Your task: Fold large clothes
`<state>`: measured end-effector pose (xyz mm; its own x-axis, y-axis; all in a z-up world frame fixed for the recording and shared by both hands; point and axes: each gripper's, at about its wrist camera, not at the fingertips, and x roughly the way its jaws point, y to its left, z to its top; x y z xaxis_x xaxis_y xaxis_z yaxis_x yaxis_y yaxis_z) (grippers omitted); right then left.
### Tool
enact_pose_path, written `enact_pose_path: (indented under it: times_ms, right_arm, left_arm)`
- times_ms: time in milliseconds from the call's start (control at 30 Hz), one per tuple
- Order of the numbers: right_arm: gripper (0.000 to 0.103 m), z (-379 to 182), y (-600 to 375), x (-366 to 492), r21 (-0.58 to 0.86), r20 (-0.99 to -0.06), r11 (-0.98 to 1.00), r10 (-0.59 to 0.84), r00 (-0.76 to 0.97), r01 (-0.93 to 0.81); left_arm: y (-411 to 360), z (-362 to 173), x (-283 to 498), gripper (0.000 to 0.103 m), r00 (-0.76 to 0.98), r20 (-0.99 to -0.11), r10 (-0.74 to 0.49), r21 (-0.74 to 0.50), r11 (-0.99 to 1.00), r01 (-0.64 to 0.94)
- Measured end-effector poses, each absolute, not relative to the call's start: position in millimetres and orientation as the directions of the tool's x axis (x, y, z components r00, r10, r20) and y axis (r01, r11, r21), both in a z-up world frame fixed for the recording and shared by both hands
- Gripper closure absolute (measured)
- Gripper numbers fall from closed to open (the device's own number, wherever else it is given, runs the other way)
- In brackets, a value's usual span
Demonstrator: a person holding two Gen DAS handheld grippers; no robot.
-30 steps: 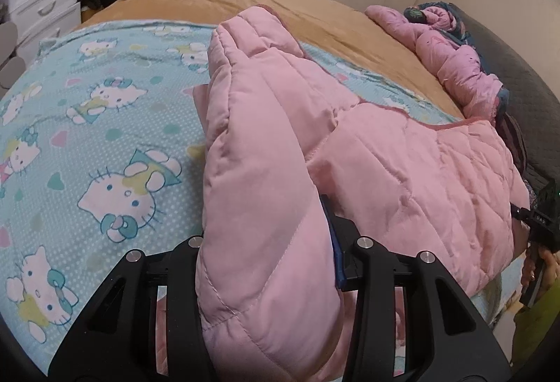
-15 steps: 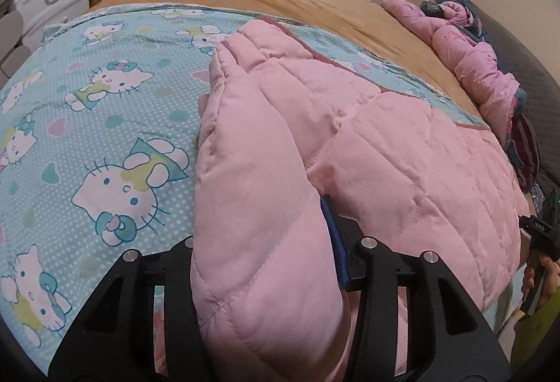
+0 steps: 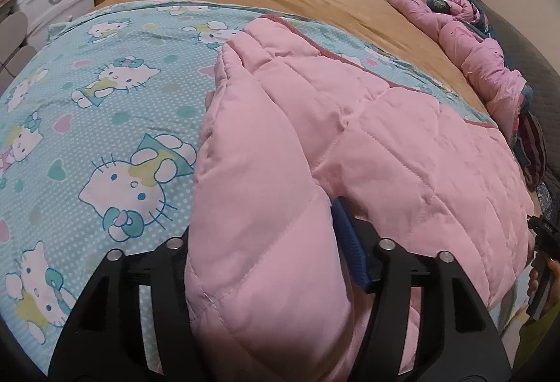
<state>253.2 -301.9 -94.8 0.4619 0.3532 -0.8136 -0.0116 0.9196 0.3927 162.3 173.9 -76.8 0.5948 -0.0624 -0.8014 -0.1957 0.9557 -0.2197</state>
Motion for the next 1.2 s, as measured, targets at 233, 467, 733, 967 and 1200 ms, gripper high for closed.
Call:
enact_pose_path:
  times_ms: [233,467,733,967,1200]
  right_arm:
    - [0.007,-76.4,-299.1,235.4,0.34,-0.811,0.94,0.309,0.497,-0.029]
    - [0.004,-24.8,-291.6,193.2,0.28,-0.725,0.956,0.267,0.635,-0.082]
    - [0.004,27.1,-263.8,125.1,0.212,-0.604,0.955,0.294,0.741,-0.206]
    - [0.004,48.2,-246.5,77.0,0.182,-0.537,0.946,0.325,0.779,-0.269]
    - [0.004,37.6,-234.7,38.7,0.147,-0.492,0.953,0.302,0.817,-0.264]
  left_arm:
    - [175.6,-68.2,154.7,0.01,0.582,-0.813,-0.008,-0.174,0.957,-0.23]
    - [169.5,-27.3,124.9,0.009,0.667,-0.743,0.056,-0.135,0.964,-0.231]
    - [150.9,17.7,78.9,0.009,0.755,-0.651,0.079,-0.1,0.977,-0.189]
    - [128.4,34.0,40.5,0.009,0.806,-0.59,0.055,-0.098,0.986,-0.138]
    - [107.7,27.4,3.7,0.009,0.831,-0.555,0.032,-0.098,0.99,-0.104]
